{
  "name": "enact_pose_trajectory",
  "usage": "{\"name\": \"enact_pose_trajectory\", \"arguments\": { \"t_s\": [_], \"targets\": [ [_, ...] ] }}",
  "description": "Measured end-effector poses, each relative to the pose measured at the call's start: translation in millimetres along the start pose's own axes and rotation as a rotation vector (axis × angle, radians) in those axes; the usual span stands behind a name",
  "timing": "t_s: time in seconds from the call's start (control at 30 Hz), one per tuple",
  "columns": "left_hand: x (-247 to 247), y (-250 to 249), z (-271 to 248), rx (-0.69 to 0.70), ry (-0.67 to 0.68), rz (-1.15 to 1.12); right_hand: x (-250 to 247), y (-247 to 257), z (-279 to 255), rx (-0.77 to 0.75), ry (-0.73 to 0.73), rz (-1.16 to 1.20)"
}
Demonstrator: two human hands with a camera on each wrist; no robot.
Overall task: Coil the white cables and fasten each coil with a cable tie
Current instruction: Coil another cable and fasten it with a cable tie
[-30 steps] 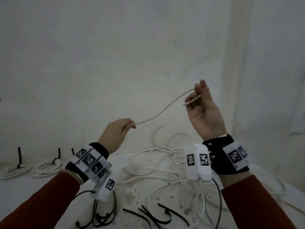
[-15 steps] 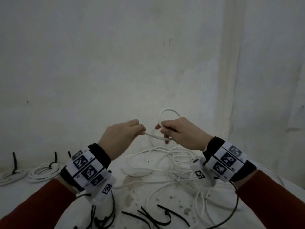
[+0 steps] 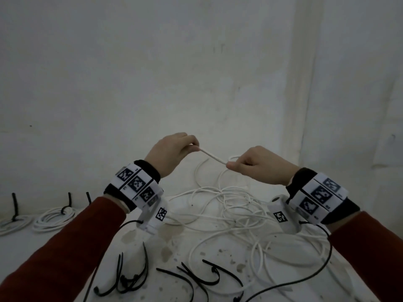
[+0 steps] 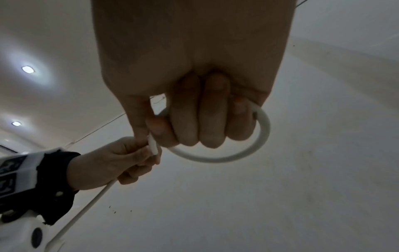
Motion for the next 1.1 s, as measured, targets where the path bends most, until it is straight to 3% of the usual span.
{"name": "enact_pose_trajectory", "arguments": {
  "t_s": [0.2, 0.4, 0.57, 0.67, 0.8, 0.93, 1.1],
  "targets": [
    [31, 14, -4, -0.135, 0.018, -0.094, 10, -23, -15, 0.221, 0.002, 1.010],
    [47, 4, -15, -0.221, -0.093, -0.126, -5, -10, -13, 0.232, -0.151, 1.660],
    [43, 13, -29, -0.278, -0.186, -0.090, -34, -16, -8, 0.170, -0.374, 1.832],
    [49, 38, -44, -0.426, -0.241, -0.234, -57, -27, -3, 0.111, -0.519, 1.905],
    [59, 49, -48, -0.563, -0.282, -0.398, -79, -35, 3, -0.008, -0.587, 1.959],
    [40, 30, -18, -0.484, -0.411, -0.429, -110, -33, 4, -0.170, -0.671, 2.013],
    [27, -1, 19, -0.305, -0.446, -0.359, -150, -27, 7, -0.315, -0.708, 1.991]
  ]
}}
Point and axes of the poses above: each hand's wrist, its own z-axis towards the middle knuckle, its own x-axis out of the palm, y = z × x, the point moved 10 cm from there along z, towards the middle knuckle, and after that the axes turned 7 degrees about -y, right-handed, at the moved point
